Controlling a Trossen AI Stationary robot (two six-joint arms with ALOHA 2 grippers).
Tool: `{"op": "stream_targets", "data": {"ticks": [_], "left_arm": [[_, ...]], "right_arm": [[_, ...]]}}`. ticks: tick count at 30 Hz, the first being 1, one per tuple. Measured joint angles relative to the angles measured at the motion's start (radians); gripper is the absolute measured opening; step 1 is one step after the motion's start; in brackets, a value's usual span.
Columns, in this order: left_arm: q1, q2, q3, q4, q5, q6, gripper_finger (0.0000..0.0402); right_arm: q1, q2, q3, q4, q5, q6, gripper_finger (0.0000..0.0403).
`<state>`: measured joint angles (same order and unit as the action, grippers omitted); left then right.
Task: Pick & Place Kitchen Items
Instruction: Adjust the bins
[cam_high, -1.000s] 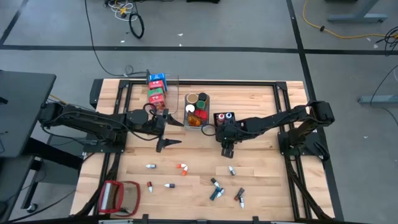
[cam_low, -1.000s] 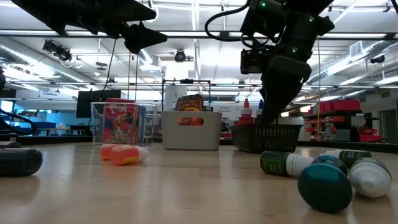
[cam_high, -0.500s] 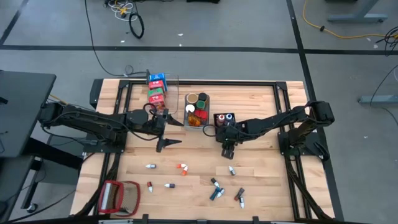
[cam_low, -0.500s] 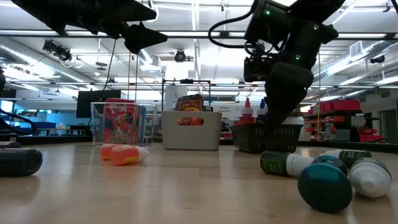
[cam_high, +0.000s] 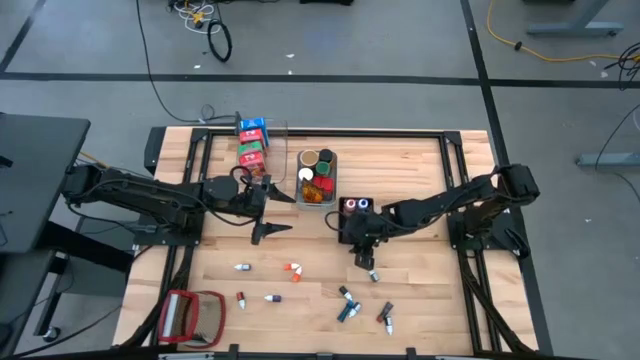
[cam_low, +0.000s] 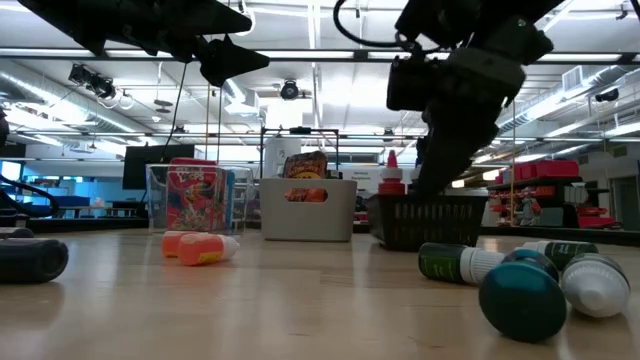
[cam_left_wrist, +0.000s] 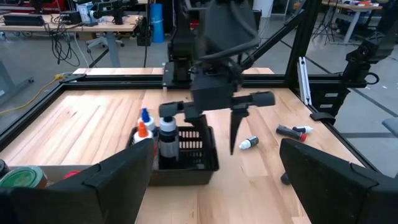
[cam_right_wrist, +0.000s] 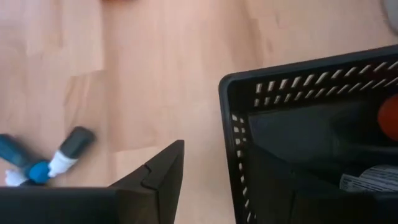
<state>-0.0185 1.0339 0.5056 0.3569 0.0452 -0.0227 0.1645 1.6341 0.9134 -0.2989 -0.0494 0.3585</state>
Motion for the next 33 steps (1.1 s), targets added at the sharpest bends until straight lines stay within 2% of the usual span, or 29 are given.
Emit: {"op": "stream_targets", "data": {"ticks": [12, 19, 24, 29, 33], "left_arm": [[0.0, 0.0, 0.0, 0.0, 0.0, 0.0, 0.0355], [0.0, 0.0, 0.0, 0.001, 0.0, 0.0, 0.0355], [0.0, 0.0, 0.0, 0.001, 0.0, 0.0, 0.0355], [0.0, 0.0, 0.0, 0.0, 0.0, 0.0, 0.0355], [0.0, 0.0, 0.0, 0.001, 0.0, 0.0, 0.0355]], "right_arm": [[0.06, -0.049, 0.047, -0.016, 0.138, -0.097, 0.0156], [0.093, -0.107, 0.056, -0.043, 0.144, -0.088, 0.0156], [0.114, -0.117, 0.055, -0.023, 0.238, -0.051, 0.0156], [0.106, -0.117, 0.055, 0.011, 0.396, -0.21, 0.0156], [0.087, -0.141, 0.054, 0.016, 0.351, -0.299, 0.0156]]}}
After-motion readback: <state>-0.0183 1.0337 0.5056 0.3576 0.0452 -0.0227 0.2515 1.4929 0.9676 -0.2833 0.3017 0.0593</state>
